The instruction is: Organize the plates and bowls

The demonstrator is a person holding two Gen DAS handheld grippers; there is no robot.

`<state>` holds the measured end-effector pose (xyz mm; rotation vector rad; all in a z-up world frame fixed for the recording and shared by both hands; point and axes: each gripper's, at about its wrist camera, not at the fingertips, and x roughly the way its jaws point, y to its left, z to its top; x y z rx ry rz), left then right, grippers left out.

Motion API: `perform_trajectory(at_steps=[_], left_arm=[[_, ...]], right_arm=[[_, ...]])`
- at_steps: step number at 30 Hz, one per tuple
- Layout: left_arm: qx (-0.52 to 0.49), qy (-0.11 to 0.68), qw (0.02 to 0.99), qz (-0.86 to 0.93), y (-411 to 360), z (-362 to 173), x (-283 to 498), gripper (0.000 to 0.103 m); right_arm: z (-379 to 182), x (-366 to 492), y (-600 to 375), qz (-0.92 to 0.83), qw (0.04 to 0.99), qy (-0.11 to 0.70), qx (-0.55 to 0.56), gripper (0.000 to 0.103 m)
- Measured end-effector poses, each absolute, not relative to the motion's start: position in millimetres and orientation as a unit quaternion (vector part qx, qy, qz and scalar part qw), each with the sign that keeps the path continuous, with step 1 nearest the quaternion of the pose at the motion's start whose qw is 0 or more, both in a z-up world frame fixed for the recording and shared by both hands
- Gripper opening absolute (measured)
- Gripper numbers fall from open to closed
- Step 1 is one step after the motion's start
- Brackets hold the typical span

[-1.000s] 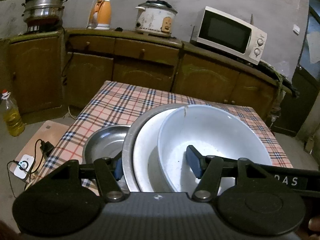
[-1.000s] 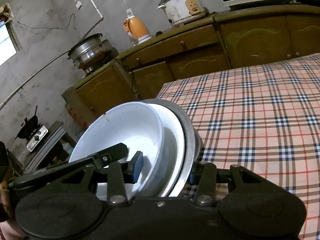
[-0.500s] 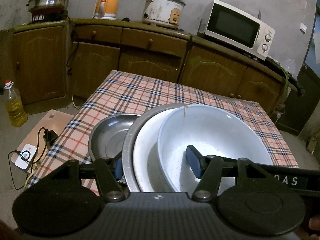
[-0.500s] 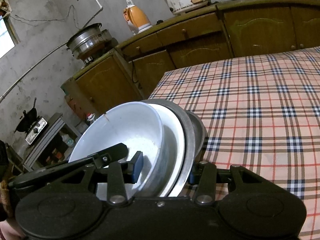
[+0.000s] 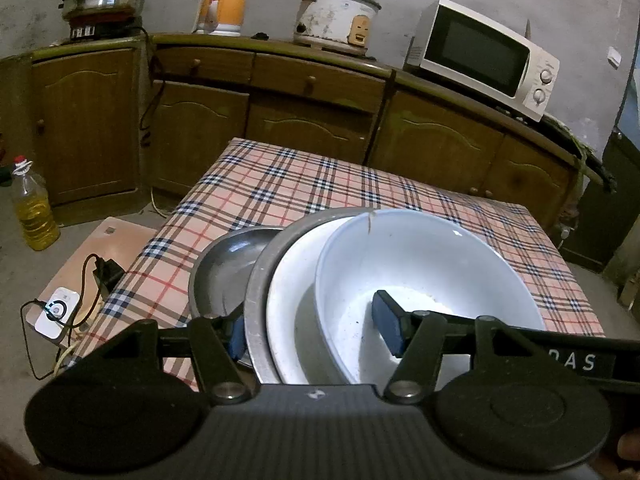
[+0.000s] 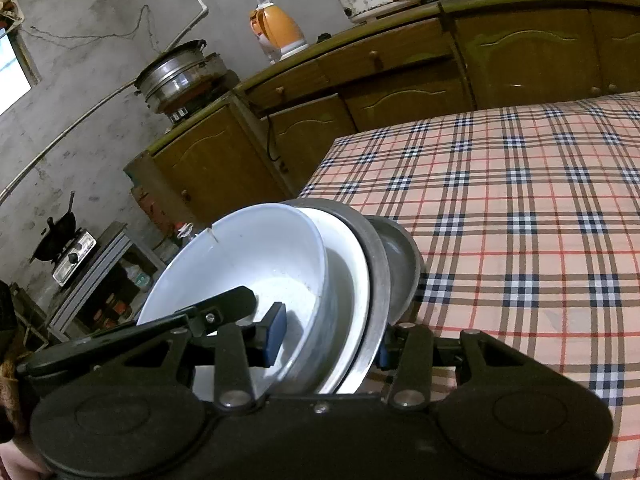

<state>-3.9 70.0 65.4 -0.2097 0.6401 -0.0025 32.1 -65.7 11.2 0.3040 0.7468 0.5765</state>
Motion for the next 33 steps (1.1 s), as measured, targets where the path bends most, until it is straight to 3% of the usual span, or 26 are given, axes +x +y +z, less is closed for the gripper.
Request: perform_trajectory(at_steps=[33], left_arm=[[-0.107,0.318,0.942,0.007,92,60,9,0.062]], right_arm=[[7,45,-42,0.285,0.876,0.362,0.139,0.053]])
